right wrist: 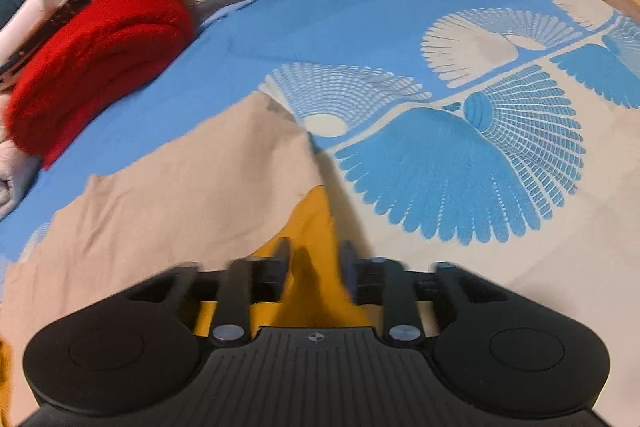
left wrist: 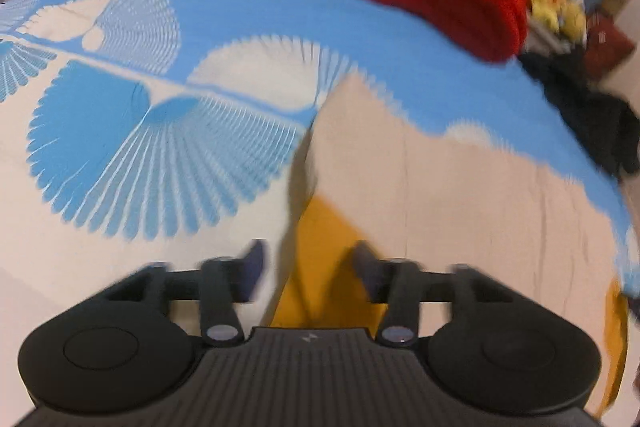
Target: Fold large clothes
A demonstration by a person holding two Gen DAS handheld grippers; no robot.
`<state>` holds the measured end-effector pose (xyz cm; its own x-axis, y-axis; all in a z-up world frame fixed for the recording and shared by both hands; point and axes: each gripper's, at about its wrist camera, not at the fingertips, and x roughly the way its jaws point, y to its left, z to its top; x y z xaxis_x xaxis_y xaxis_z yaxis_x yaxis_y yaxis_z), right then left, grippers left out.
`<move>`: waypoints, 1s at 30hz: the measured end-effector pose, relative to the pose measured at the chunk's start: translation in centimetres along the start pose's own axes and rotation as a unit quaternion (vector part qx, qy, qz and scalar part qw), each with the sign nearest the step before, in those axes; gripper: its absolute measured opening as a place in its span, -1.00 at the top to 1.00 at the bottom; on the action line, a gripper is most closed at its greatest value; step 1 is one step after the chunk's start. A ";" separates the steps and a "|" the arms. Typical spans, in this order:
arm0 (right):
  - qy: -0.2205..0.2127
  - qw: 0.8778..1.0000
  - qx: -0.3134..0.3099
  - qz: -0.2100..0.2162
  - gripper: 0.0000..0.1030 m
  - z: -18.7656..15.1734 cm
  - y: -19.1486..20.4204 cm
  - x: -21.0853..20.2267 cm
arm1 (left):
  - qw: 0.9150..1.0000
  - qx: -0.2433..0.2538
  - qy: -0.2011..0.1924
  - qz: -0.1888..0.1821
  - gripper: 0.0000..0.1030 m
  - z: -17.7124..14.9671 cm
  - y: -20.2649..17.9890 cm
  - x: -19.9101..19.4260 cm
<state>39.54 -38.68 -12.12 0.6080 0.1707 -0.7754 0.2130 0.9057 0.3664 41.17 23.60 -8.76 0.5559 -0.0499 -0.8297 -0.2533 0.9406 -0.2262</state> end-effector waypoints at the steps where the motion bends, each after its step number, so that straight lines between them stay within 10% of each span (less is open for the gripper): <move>1: 0.000 1.000 -0.007 0.004 0.24 -0.1 0.1 -0.6 | 1.000 0.011 0.016 -0.003 -0.55 -0.6 0.2 -0.3; 10: 0.106 0.993 -0.041 -0.028 0.18 -6.2 -2.2 -4.4 | 0.991 -0.037 0.109 -0.073 -0.58 -8.1 3.6 -1.6; 15: 0.106 0.994 -0.024 -0.019 0.14 -9.3 -4.3 -6.1 | 0.993 -0.051 0.083 -0.071 -0.58 -12.0 3.6 -2.2; 20: 0.078 0.997 0.011 0.000 0.92 -10.6 -5.3 -7.5 | 0.994 -0.059 0.052 -0.077 0.66 -13.4 2.4 -4.4; 30: 0.015 0.995 0.099 0.028 0.96 -9.9 -6.0 -19.8 | 0.996 -0.027 -0.006 -0.089 0.77 -15.9 -0.2 -17.7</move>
<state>18.69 -43.63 -4.05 0.6016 0.2332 -0.7640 0.3275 0.8004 0.5021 18.82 18.95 -2.11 0.6057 -0.2099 -0.7675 -0.1918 0.8976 -0.3969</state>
